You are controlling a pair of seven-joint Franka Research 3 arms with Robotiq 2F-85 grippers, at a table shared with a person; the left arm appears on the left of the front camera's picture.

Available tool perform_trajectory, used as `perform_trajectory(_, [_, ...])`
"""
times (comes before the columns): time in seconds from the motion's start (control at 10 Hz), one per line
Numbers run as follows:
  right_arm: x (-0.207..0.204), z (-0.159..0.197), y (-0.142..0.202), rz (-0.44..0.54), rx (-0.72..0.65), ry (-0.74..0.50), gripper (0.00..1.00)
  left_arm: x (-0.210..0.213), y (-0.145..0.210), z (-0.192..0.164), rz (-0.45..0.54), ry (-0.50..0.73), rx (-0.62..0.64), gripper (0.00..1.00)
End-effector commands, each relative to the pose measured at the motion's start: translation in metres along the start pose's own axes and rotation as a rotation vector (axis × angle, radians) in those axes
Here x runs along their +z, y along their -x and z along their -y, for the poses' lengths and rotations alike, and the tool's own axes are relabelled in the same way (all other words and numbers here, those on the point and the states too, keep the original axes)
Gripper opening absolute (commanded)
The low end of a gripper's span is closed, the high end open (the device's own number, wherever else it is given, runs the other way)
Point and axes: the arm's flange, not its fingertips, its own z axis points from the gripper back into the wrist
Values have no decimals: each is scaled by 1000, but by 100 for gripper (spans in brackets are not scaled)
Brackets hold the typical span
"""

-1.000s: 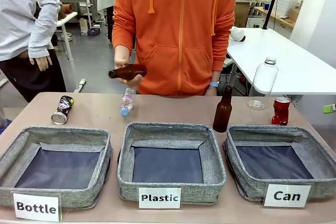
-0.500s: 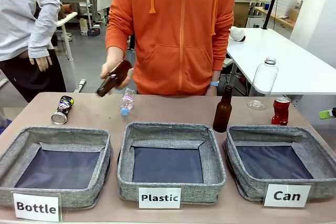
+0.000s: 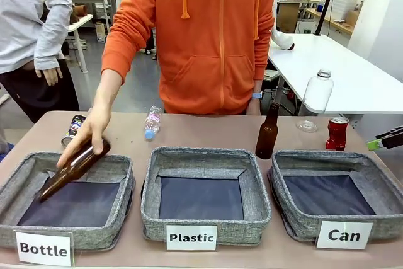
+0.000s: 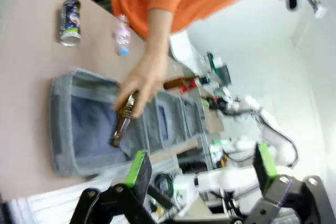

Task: Sort the can waste into the basket.
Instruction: Pick up the can waste from the table and place it in the right Fabric basket.

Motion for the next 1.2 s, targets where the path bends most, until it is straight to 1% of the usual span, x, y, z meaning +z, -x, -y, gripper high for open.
perform_trajectory(0.0, [-9, 18, -4, 19, 33, -19, 100, 60, -2, 12, -49, 54, -16, 100])
perform_trajectory(0.1, [-15, 22, -7, 19, 36, -35, 100, 71, -2, 11, -66, 79, -24, 100])
perform_trajectory(0.3, [-25, 23, -13, -5, 54, -38, 100, 79, -2, 7, -59, 111, -23, 100])
perform_trajectory(0.5, [-35, 26, -17, -21, 56, -64, 100, 65, 0, -4, -105, 141, 3, 100])
perform_trajectory(0.6, [-41, 27, -20, -23, 52, -61, 100, 48, 1, -7, -129, 146, 24, 100])
perform_trajectory(0.8, [-49, 30, -22, 8, 43, -61, 100, 11, 5, -15, -250, 188, 53, 100])
perform_trajectory(0.9, [-54, 32, -23, 16, 43, -72, 100, -13, 14, -18, -316, 194, 66, 100])
perform_trajectory(1.1, [-56, 37, -23, 74, 42, -42, 100, -68, 41, -21, -457, 204, 108, 100])
